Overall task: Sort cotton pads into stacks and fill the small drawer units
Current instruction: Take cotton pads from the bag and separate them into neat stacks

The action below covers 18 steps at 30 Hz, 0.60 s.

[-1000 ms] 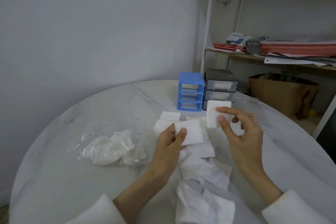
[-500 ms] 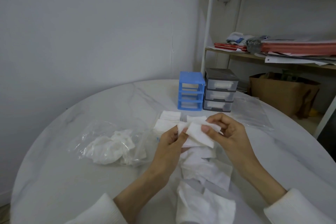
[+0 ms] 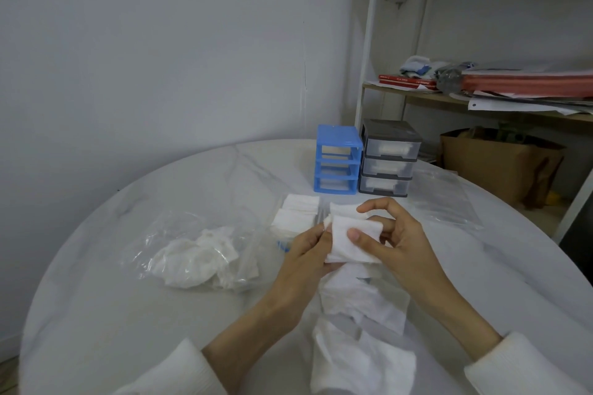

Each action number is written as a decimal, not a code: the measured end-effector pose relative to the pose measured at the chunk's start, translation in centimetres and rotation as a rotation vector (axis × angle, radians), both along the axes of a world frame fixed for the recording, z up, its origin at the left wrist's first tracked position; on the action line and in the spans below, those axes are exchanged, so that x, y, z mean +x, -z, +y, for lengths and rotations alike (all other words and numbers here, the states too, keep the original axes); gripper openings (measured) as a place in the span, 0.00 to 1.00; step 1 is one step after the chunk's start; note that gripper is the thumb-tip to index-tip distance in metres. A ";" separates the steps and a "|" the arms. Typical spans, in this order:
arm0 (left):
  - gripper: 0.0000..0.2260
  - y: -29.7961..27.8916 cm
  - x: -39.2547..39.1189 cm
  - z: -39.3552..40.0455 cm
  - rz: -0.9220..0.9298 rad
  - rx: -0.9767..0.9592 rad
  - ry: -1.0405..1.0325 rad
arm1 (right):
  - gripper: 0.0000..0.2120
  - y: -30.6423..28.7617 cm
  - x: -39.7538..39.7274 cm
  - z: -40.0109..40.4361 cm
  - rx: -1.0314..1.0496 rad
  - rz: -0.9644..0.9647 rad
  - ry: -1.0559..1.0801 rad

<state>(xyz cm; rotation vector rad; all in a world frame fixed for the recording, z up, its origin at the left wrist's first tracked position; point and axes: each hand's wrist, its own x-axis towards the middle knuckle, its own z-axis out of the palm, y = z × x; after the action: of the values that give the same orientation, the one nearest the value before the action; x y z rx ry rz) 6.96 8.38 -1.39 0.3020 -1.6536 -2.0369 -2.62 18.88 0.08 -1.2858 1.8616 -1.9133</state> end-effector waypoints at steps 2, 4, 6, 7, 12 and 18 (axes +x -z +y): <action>0.13 0.0 -0.1 -0.1 -0.009 0.014 -0.016 | 0.13 -0.1 0.1 0.0 0.021 -0.004 0.011; 0.14 -0.1 -0.1 -0.1 -0.011 0.039 -0.023 | 0.15 -0.1 0.2 0.0 0.040 0.000 0.030; 0.14 -0.2 -0.1 0.0 -0.017 0.051 -0.017 | 0.16 -0.1 0.3 0.0 0.050 0.011 0.062; 0.13 -0.2 -0.1 0.0 -0.025 0.055 -0.017 | 0.17 -0.1 0.2 0.0 0.050 0.028 0.078; 0.11 -0.1 -0.1 0.2 -0.065 0.082 -0.035 | 0.17 0.1 0.2 0.1 0.028 0.127 0.142; 0.10 -0.5 -0.1 0.3 -0.040 0.142 -0.019 | 0.16 0.2 0.0 0.1 0.019 0.278 0.223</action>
<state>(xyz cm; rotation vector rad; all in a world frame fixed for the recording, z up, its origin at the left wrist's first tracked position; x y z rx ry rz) 6.87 8.65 -0.93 0.4082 -1.5267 -2.1514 -2.58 19.00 -0.14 -1.4572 2.2376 -1.8934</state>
